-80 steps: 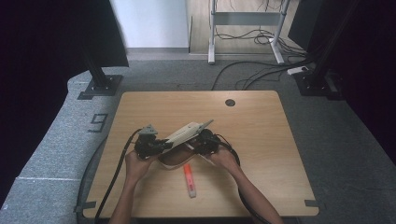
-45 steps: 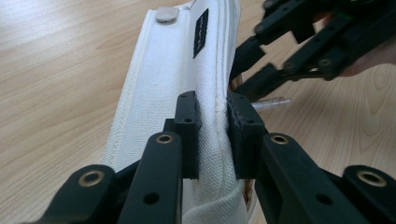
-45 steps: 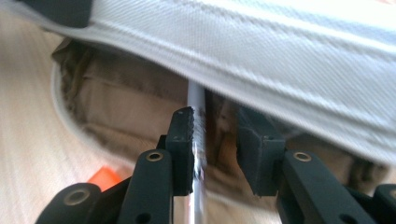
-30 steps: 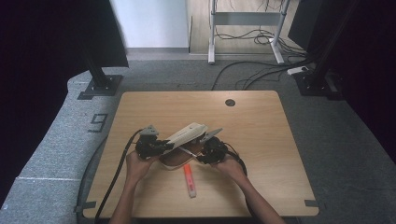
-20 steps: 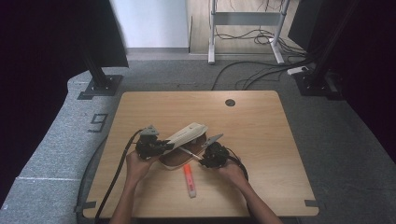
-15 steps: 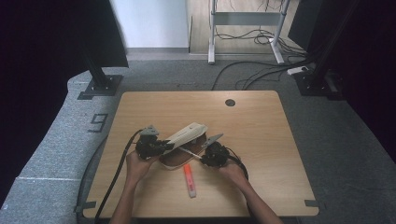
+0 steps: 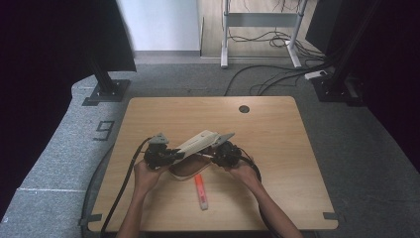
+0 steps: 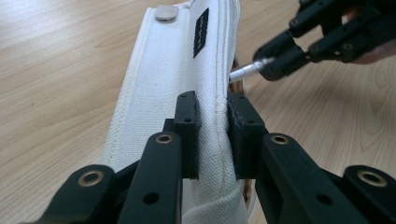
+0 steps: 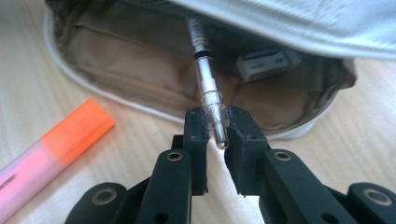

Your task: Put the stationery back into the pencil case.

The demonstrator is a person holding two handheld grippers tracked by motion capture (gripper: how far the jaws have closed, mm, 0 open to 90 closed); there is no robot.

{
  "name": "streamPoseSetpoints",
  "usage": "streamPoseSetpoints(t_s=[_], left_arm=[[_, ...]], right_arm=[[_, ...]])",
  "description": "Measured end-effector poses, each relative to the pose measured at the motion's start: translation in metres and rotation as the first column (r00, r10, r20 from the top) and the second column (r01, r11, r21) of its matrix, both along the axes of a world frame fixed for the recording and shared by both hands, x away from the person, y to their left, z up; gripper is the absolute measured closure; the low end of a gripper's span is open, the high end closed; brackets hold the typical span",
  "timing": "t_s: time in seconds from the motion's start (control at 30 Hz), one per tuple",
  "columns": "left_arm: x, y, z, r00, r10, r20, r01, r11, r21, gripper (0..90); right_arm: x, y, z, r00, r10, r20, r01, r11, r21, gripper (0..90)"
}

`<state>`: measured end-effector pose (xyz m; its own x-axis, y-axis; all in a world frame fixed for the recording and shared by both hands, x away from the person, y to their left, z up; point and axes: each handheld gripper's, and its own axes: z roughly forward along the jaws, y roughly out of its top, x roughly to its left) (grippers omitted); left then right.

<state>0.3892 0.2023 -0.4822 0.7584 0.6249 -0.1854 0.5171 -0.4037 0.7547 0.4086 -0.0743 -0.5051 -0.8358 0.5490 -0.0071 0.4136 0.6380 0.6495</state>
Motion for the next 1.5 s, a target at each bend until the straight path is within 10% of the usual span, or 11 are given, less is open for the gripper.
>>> streamPoseSetpoints(t_s=[0.73, 1.5], left_arm=[[0.001, 0.001, 0.000, 1.0000, 0.009, 0.003, -0.009, 1.0000, 0.000, 75.6], [0.001, 0.001, 0.000, 0.9999, 0.010, 0.002, -0.010, 0.9999, -0.001, 75.8]], right_arm=[[0.041, 0.012, -0.011, 0.9970, -0.076, 0.012, 0.077, 0.9970, -0.008, 60.1], [0.003, -0.023, 0.005, 0.9944, -0.105, 0.007, 0.105, 0.9929, 0.056, 28.3]])
